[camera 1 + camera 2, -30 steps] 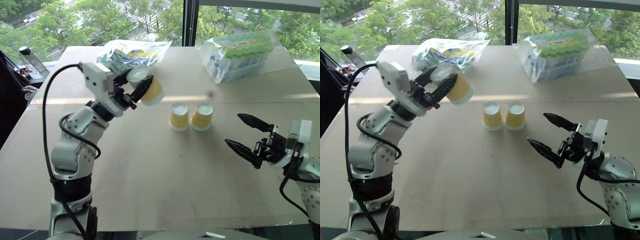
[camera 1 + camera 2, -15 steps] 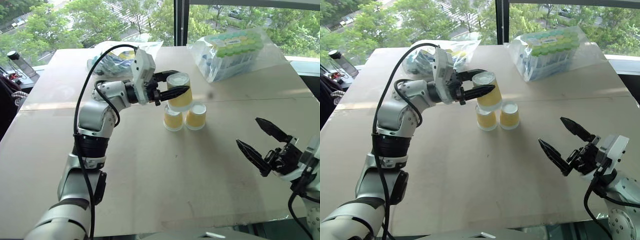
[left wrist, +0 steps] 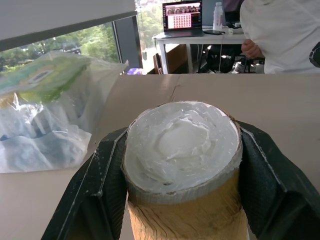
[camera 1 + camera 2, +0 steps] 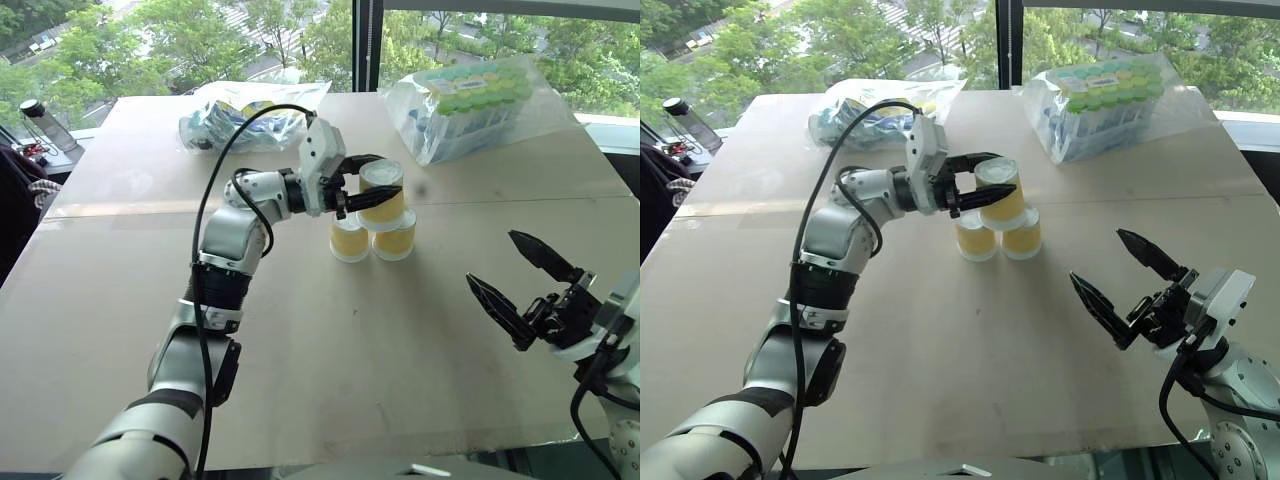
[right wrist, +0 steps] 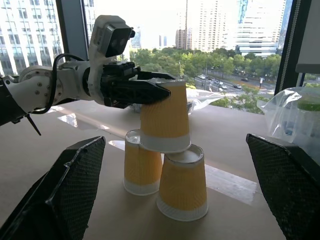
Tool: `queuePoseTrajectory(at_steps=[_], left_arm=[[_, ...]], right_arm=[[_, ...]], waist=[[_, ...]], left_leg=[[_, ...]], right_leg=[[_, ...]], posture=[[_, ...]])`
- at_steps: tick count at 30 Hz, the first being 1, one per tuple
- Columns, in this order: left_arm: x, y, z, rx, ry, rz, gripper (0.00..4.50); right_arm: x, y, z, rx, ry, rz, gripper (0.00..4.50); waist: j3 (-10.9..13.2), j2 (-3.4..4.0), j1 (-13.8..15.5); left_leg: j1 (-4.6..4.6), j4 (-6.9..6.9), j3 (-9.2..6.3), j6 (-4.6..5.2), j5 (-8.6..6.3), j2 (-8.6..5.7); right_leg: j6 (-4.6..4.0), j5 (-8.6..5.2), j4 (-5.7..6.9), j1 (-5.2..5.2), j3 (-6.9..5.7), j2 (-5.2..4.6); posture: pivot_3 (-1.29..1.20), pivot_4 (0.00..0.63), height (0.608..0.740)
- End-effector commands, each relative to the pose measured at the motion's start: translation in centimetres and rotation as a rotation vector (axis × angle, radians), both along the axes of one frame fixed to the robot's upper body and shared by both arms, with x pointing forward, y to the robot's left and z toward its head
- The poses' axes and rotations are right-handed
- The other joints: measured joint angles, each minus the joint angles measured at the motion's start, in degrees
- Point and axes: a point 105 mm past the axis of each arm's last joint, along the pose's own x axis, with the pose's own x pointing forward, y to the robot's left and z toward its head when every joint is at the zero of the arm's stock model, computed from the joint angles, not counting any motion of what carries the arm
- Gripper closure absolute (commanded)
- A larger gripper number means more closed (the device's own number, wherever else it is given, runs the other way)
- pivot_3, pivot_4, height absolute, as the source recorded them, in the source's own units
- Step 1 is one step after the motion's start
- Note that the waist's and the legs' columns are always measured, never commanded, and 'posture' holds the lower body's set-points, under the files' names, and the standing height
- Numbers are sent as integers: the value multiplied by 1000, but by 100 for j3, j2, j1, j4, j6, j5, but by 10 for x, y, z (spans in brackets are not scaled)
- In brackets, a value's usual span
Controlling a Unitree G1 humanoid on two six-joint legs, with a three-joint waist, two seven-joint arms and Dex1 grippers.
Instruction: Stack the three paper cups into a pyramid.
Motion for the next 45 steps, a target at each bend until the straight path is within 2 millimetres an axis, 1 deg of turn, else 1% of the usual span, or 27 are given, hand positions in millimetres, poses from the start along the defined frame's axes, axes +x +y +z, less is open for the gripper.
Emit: queuePoseTrajectory(at_steps=[1,5,11,13,14,15,16,20,21,25,28,31,33,35,38,39,40,41,43,45], left_arm=[[2,1,15,-5,-71,5,2080],[4,3,14,11,-81,12,2080],[1,6,9,19,-69,6,2080],[1,6,10,15,-69,10,1077],[1,6,11,12,-72,15,698],[1,6,13,12,-76,19,203],[2,7,15,8,-81,25,73],[1,12,24,2,-101,41,73],[-3,14,28,-10,-99,33,73],[-25,21,39,-39,-102,-33,73],[-41,33,38,-16,-103,-48,73],[-61,50,33,-29,-49,-42,73],[-74,61,21,-29,25,-21,73],[-87,71,-2,15,111,23,73],[-104,81,-42,66,244,131,73],[-108,87,-69,91,277,231,73],[-113,92,-90,137,259,309,73],[-119,95,-107,159,251,361,73],[-128,98,-130,146,317,439,73],[-133,101,-143,144,320,496,73]], right_arm=[[-4,3,10,-13,-51,4,0],[-4,4,10,-14,-53,6,0],[-4,4,9,-13,-51,11,0],[-4,4,8,-15,-50,14,0],[-4,5,8,-15,-49,15,0],[-4,5,8,-16,-49,16,0],[-4,5,8,-16,-49,17,0],[-4,4,8,-16,-47,20,0],[-4,4,7,-17,-44,21,0],[-5,3,3,-30,-24,27,0],[-4,3,-3,-69,1,51,0],[-1,-5,-13,-93,35,51,0],[2,-11,-22,-119,62,46,0],[5,-19,-34,-156,95,33,0],[12,-30,-51,-196,142,-5,0],[13,-32,-60,-205,174,6,0],[14,-34,-66,-213,196,17,0],[15,-36,-72,-222,211,25,0],[18,-39,-79,-239,231,41,0],[20,-43,-84,-255,247,51,0]], waist=[[0,0,1],[0,0,1],[0,0,-2],[0,0,0],[0,0,0],[0,0,0],[0,0,0],[0,0,-1],[0,0,-2],[0,1,-18],[-2,3,-16],[-3,5,-21],[-5,8,-38],[-7,15,-32],[-9,21,-24],[-9,23,0],[-14,31,39],[-17,36,36],[-23,44,33],[-20,40,65]], left_leg=[[0,0,0,0,0,0],[0,1,0,0,0,0],[0,1,0,0,0,0],[0,1,0,0,0,0],[0,2,0,0,0,0],[0,2,0,0,0,0],[0,3,0,0,0,0],[0,3,0,0,0,0],[0,3,0,0,0,0],[0,3,1,0,0,0],[0,2,1,0,0,1],[1,4,0,0,0,1],[2,0,1,0,0,2],[6,-3,0,0,0,2],[12,-8,6,0,0,3],[14,-8,8,0,0,3],[19,-9,9,0,0,3],[27,-9,7,0,-1,5],[41,-15,17,0,-1,7],[39,-15,19,1,-2,7]], right_leg=[[0,0,0,0,-1,0],[0,0,0,0,0,0],[0,0,2,0,0,0],[0,0,2,0,1,0],[0,0,2,0,0,0],[0,0,2,0,0,0],[0,0,2,0,0,0],[0,0,2,0,1,0],[0,0,2,0,1,0],[0,0,1,-1,3,0],[0,0,2,-1,4,0],[0,0,3,0,3,1],[0,0,4,1,10,2],[0,0,0,0,11,5],[0,0,-1,1,21,6],[0,0,-1,1,22,6],[-1,0,-1,5,32,6],[-8,5,-3,20,30,8],[-8,5,-10,37,42,8],[-8,5,-8,35,44,9]], posture=[[0,150,740],[0,150,740],[0,150,740],[0,150,740],[0,150,740],[0,150,740],[0,150,740],[0,150,740],[0,150,740],[0,150,740],[0,150,740],[0,150,740],[0,150,740],[0,150,740],[0,150,740],[0,150,740],[0,150,740],[0,150,740],[0,150,740],[0,150,740]])
